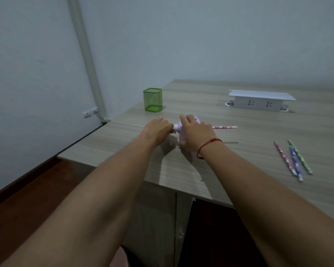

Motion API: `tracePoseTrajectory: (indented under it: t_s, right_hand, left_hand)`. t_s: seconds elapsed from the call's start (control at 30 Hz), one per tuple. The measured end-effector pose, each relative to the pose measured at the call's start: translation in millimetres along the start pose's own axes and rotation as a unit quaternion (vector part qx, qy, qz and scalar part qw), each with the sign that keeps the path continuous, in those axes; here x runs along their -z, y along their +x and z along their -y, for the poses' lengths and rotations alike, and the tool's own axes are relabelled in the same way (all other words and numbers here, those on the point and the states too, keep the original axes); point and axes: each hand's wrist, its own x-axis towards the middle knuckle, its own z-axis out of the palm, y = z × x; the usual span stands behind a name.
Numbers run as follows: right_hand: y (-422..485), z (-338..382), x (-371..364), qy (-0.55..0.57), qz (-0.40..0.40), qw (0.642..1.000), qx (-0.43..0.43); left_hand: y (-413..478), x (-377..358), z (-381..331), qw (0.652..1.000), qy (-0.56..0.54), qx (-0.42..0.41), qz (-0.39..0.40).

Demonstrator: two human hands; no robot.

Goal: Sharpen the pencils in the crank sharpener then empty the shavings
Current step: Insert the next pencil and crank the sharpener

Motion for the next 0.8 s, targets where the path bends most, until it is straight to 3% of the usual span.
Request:
tracePoseTrajectory:
  t_s: [0.53, 0.8]
  right_hand:
    - [-5, 6, 13, -0.035, 0.014, 0.999, -0.002]
    - [1, 13, 12, -0.046, 0.029, 0.998, -0.029]
  left_hand:
    - [0, -4, 4, 0.998, -0.013, -0.005, -0.063]
    - [-16, 21, 12, 0.978, -0.08, -0.056, -0.186]
